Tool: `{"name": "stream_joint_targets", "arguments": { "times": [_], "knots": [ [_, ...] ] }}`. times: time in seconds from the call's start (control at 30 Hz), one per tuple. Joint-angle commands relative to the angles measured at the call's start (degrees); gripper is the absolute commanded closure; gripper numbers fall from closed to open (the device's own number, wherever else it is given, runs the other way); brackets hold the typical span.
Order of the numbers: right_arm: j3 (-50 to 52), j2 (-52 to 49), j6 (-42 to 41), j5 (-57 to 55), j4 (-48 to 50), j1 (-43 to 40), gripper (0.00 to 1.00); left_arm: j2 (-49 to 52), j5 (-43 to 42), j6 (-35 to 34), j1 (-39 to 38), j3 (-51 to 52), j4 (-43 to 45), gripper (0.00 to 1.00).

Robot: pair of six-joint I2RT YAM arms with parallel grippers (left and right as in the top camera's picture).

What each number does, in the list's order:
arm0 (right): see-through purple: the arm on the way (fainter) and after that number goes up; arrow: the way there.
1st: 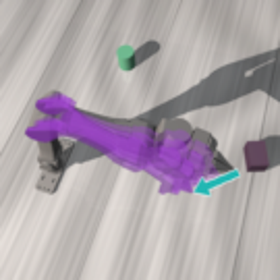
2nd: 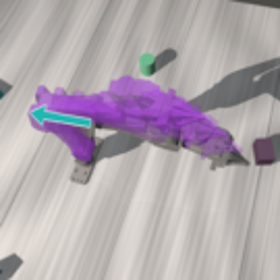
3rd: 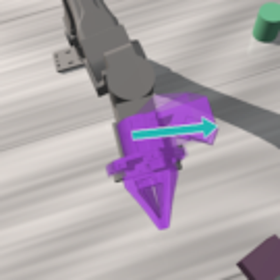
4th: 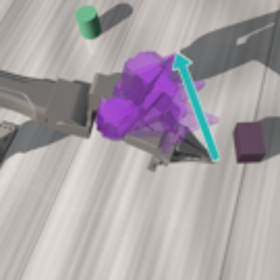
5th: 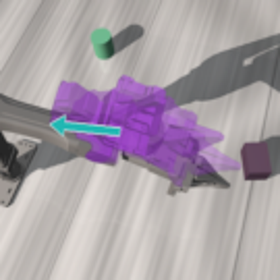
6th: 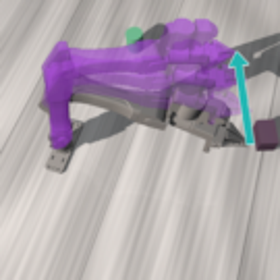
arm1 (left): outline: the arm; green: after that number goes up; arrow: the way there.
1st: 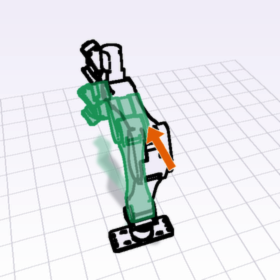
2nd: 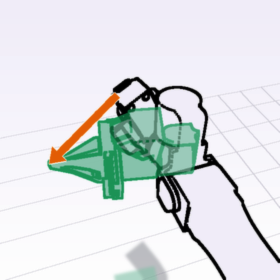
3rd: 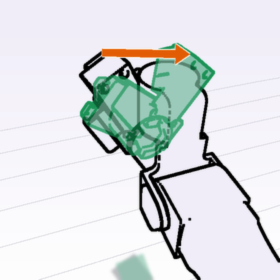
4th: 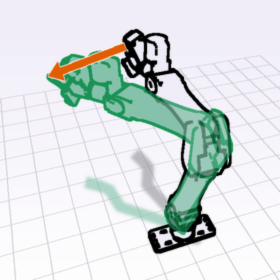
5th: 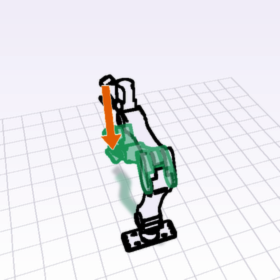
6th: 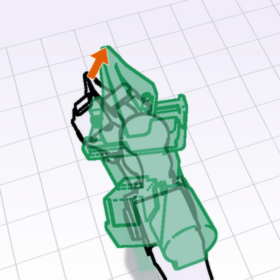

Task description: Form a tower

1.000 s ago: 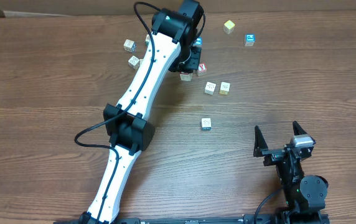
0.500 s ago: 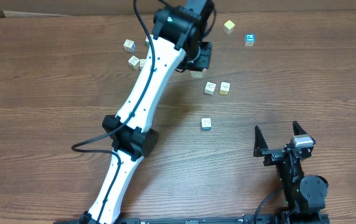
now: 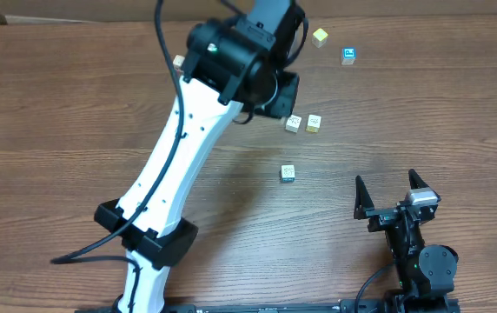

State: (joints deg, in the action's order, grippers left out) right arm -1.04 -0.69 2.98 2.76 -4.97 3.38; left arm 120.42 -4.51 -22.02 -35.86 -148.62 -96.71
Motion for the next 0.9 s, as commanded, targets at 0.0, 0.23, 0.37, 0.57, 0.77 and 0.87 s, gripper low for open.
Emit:
{"name": "stream_joint_targets", "arguments": {
  "times": [0.0, 0.23, 0.37, 0.57, 0.77, 0.87],
  "knots": [
    [0.59, 0.35, -0.37, 0.33, 0.35, 0.04, 0.0, -1.22, 0.66, -3.91, -1.57, 9.68, -0.11, 0.93],
    [0.59, 0.35, -0.37, 0.33, 0.35, 0.04, 0.0, -1.05, 6.67, -13.44, -4.22, 23.89, 9.07, 0.96],
    [0.59, 0.35, -0.37, 0.33, 0.35, 0.04, 0.0, -1.05, 12.41, -18.8, -5.57, 29.7, 16.04, 0.93],
    [0.59, 0.35, -0.37, 0.33, 0.35, 0.04, 0.0, -0.72, 15.43, -28.41, -6.47, 37.94, 24.0, 0.89],
    [0.59, 0.35, -0.37, 0.33, 0.35, 0.04, 0.0, -0.72, 15.43, -28.37, -7.06, 41.97, 29.53, 0.89],
    [0.59, 0.35, -0.37, 0.33, 0.35, 0.04, 0.0, -0.72, 15.45, -28.35, -7.52, 42.03, 29.64, 0.87]
  ]
}}
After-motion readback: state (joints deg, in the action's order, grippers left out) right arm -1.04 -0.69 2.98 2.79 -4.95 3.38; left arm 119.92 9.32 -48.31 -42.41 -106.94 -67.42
